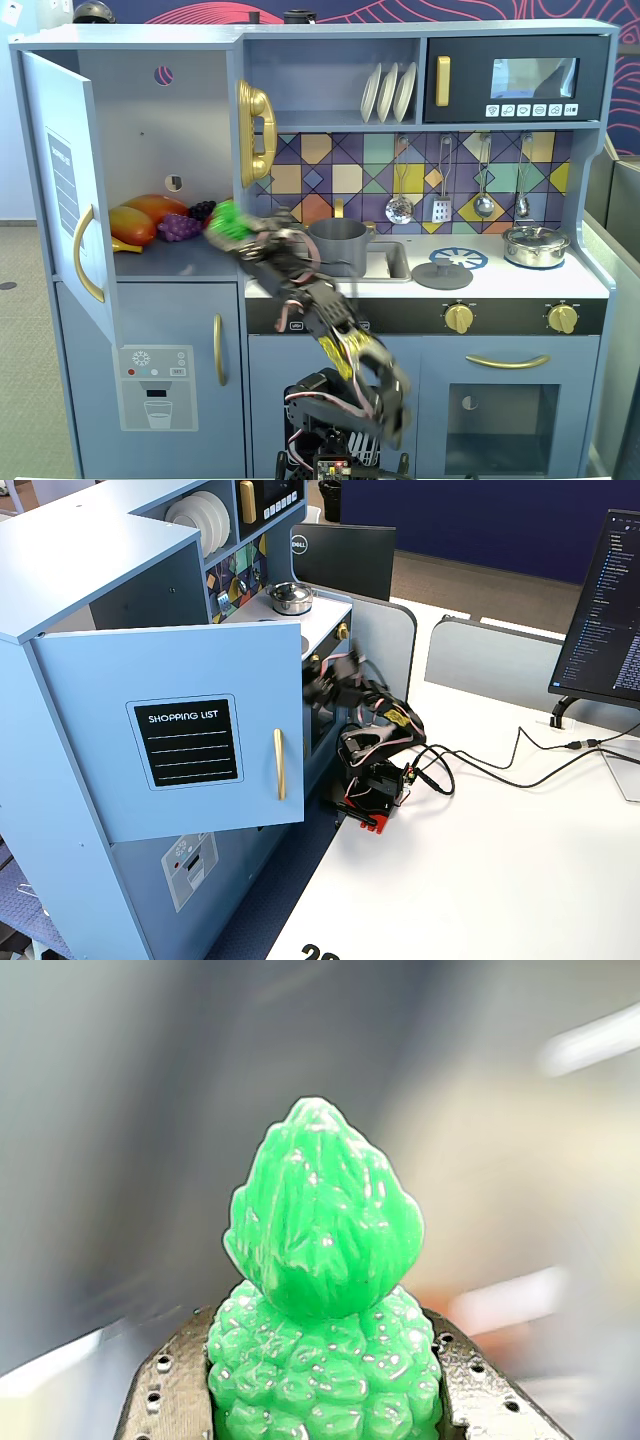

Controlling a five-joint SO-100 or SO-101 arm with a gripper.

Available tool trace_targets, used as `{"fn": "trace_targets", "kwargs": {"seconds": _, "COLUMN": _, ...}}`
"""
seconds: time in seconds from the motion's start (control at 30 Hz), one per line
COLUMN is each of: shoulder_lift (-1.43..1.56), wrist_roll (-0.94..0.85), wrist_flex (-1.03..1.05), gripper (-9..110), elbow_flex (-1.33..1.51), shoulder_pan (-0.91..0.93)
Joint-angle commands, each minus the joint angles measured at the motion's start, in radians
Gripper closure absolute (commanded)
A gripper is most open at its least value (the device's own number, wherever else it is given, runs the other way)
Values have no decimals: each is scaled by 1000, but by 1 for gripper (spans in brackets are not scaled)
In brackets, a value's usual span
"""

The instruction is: Pick up the green pineapple from the left cabinet and place it in the gray recipient

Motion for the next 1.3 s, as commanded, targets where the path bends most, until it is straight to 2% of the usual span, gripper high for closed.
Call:
{"fn": "trace_targets", "kwargs": {"seconds": 0.0, "shoulder_lift": 54, "wrist_roll": 121, "wrist_flex": 38, "gripper": 102, "elbow_flex": -81, "shoulder_pan": 321}}
{"fn": "trace_targets", "kwargs": {"seconds": 0.17, "shoulder_lift": -5, "wrist_roll": 290, "wrist_flex": 209, "gripper": 102, "elbow_flex": -179, "shoulder_pan": 644}}
{"fn": "trace_targets", "kwargs": {"seconds": 0.33, "shoulder_lift": -161, "wrist_roll": 308, "wrist_flex": 183, "gripper": 102, "elbow_flex": -216, "shoulder_pan": 779}}
{"fn": "trace_targets", "kwargs": {"seconds": 0.47, "shoulder_lift": -324, "wrist_roll": 293, "wrist_flex": 103, "gripper": 102, "elbow_flex": -247, "shoulder_pan": 824}}
{"fn": "trace_targets", "kwargs": {"seconds": 0.93, "shoulder_lift": -813, "wrist_roll": 239, "wrist_flex": 84, "gripper": 101, "elbow_flex": -584, "shoulder_pan": 790}}
{"fn": "trace_targets", "kwargs": {"seconds": 1.0, "shoulder_lift": -844, "wrist_roll": 247, "wrist_flex": 81, "gripper": 98, "elbow_flex": -603, "shoulder_pan": 781}}
{"fn": "trace_targets", "kwargs": {"seconds": 1.17, "shoulder_lift": -907, "wrist_roll": 313, "wrist_flex": 67, "gripper": 78, "elbow_flex": -615, "shoulder_pan": 779}}
{"fn": "trace_targets", "kwargs": {"seconds": 1.27, "shoulder_lift": -934, "wrist_roll": 350, "wrist_flex": 21, "gripper": 70, "elbow_flex": -615, "shoulder_pan": 787}}
